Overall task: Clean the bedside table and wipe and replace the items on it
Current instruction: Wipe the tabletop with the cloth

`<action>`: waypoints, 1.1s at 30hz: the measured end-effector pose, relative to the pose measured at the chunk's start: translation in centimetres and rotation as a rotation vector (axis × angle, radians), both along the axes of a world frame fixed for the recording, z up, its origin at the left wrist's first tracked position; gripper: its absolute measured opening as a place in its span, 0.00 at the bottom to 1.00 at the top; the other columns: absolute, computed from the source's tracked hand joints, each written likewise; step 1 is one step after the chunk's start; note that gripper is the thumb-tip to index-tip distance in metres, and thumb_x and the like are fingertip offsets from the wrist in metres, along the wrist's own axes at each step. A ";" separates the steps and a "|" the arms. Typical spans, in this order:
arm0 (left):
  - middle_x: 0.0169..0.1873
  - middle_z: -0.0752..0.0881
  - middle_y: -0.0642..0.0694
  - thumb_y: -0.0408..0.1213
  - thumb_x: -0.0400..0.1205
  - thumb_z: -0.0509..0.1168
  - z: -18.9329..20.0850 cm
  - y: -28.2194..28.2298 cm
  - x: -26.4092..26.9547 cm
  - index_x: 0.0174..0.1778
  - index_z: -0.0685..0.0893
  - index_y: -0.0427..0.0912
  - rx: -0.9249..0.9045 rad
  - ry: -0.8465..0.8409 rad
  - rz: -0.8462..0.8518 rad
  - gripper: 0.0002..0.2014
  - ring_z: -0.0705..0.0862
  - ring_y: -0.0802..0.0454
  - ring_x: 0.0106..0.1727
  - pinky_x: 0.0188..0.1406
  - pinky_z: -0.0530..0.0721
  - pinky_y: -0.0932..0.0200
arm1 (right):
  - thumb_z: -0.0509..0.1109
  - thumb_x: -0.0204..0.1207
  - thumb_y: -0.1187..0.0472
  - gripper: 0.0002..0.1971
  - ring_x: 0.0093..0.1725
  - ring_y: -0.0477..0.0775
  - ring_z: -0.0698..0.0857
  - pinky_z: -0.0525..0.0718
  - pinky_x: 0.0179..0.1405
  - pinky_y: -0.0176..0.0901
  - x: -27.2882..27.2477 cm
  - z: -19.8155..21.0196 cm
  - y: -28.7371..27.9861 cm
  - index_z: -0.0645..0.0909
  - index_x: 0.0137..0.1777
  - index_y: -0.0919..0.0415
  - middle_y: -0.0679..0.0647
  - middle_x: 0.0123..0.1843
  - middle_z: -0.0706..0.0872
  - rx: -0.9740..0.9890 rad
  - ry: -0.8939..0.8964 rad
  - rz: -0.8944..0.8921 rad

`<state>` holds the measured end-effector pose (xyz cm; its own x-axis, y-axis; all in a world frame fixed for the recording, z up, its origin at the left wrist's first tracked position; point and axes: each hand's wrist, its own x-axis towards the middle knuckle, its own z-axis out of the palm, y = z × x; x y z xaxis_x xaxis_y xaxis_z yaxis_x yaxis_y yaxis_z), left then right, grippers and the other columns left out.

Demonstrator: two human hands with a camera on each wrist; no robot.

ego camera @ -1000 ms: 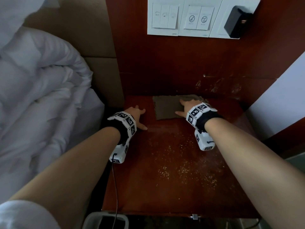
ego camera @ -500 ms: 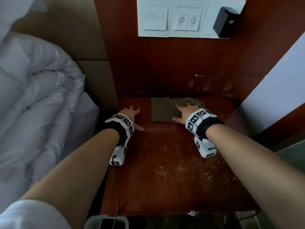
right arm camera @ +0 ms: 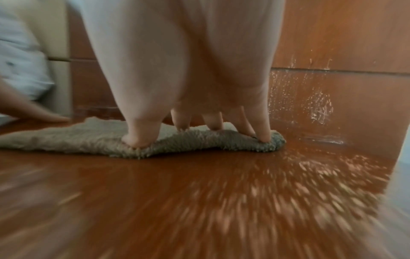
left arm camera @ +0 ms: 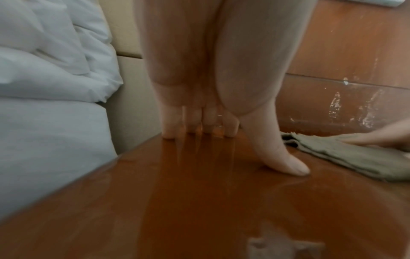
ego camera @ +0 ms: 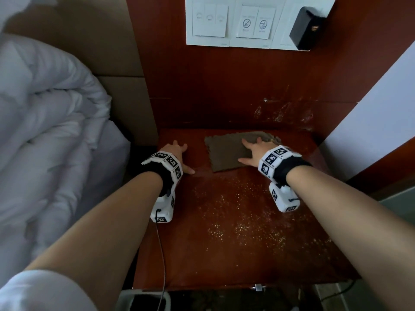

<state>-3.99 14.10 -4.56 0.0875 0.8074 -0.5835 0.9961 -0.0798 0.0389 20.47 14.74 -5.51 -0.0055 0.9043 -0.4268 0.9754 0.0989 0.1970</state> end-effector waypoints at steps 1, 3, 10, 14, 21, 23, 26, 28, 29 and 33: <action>0.83 0.42 0.40 0.59 0.73 0.69 0.0 0.0 0.0 0.84 0.44 0.49 -0.001 -0.004 0.005 0.51 0.46 0.36 0.83 0.82 0.56 0.42 | 0.56 0.77 0.33 0.40 0.78 0.74 0.64 0.71 0.72 0.57 0.1 0.1 0.5 0.42 0.84 0.44 0.69 0.84 0.49 -0.001 -0.002 -0.004; 0.83 0.42 0.40 0.59 0.73 0.69 -0.1 0.1 0.0 0.84 0.43 0.49 -0.007 -0.009 0.012 0.52 0.45 0.36 0.83 0.82 0.55 0.41 | 0.55 0.78 0.33 0.40 0.78 0.74 0.64 0.73 0.70 0.56 0.1 0.2 1.4 0.42 0.84 0.46 0.69 0.84 0.49 -0.001 -0.007 -0.012; 0.83 0.42 0.40 0.59 0.73 0.69 -0.4 0.2 0.0 0.84 0.44 0.50 0.019 -0.019 0.012 0.51 0.47 0.36 0.83 0.82 0.56 0.41 | 0.55 0.76 0.31 0.42 0.80 0.75 0.58 0.63 0.78 0.62 1.3 0.2 2.9 0.42 0.84 0.44 0.68 0.84 0.47 0.006 0.018 -0.039; 0.83 0.43 0.40 0.58 0.74 0.69 -0.5 0.2 0.3 0.84 0.45 0.50 0.035 -0.025 0.041 0.50 0.47 0.36 0.83 0.81 0.58 0.41 | 0.55 0.76 0.30 0.42 0.81 0.74 0.57 0.63 0.78 0.61 2.4 0.1 1.8 0.41 0.83 0.43 0.68 0.84 0.47 -0.002 0.037 -0.062; 0.83 0.46 0.36 0.60 0.74 0.68 -0.4 0.9 1.7 0.84 0.46 0.45 0.060 0.008 0.085 0.50 0.52 0.34 0.82 0.78 0.65 0.41 | 0.52 0.74 0.28 0.41 0.80 0.74 0.59 0.67 0.77 0.61 6.4 -0.3 -2.0 0.41 0.83 0.39 0.65 0.85 0.47 -0.008 0.002 -0.142; 0.83 0.45 0.37 0.61 0.74 0.67 -0.7 0.8 1.7 0.84 0.46 0.46 0.068 0.005 0.096 0.50 0.52 0.33 0.82 0.78 0.66 0.41 | 0.52 0.74 0.28 0.40 0.80 0.74 0.60 0.68 0.77 0.62 6.9 -0.4 -2.6 0.41 0.83 0.39 0.65 0.85 0.47 -0.010 -0.002 -0.147; 0.83 0.44 0.36 0.61 0.74 0.67 -1.0 0.6 1.4 0.84 0.46 0.46 0.073 -0.009 0.107 0.50 0.52 0.33 0.82 0.78 0.64 0.40 | 0.53 0.75 0.29 0.41 0.80 0.73 0.60 0.67 0.77 0.61 6.8 -0.3 -2.3 0.40 0.83 0.40 0.65 0.85 0.47 -0.025 -0.002 -0.145; 0.83 0.45 0.36 0.61 0.74 0.67 -1.1 0.7 1.4 0.84 0.46 0.46 0.070 -0.013 0.111 0.50 0.51 0.32 0.82 0.78 0.64 0.40 | 0.54 0.75 0.29 0.41 0.80 0.73 0.61 0.67 0.77 0.61 6.8 -0.1 -1.7 0.41 0.83 0.41 0.66 0.84 0.47 -0.031 -0.005 -0.145; 0.83 0.45 0.36 0.61 0.74 0.67 -1.0 0.7 1.4 0.84 0.46 0.46 0.073 -0.015 0.111 0.50 0.51 0.33 0.82 0.78 0.64 0.40 | 0.54 0.75 0.30 0.41 0.79 0.73 0.62 0.68 0.76 0.61 6.8 0.0 -1.3 0.41 0.83 0.42 0.67 0.84 0.47 -0.030 -0.011 -0.149; 0.83 0.45 0.37 0.61 0.74 0.67 -1.1 0.7 1.3 0.84 0.46 0.46 0.080 -0.015 0.112 0.50 0.50 0.34 0.83 0.78 0.64 0.41 | 0.54 0.76 0.31 0.41 0.79 0.72 0.62 0.69 0.74 0.59 7.0 0.0 0.5 0.40 0.84 0.44 0.68 0.84 0.47 -0.030 -0.017 -0.153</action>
<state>-2.68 14.77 -5.69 0.0023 0.8565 -0.5162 0.9982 0.0288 0.0522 27.51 15.20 -5.47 0.1387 0.8806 -0.4530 0.9762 -0.0445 0.2124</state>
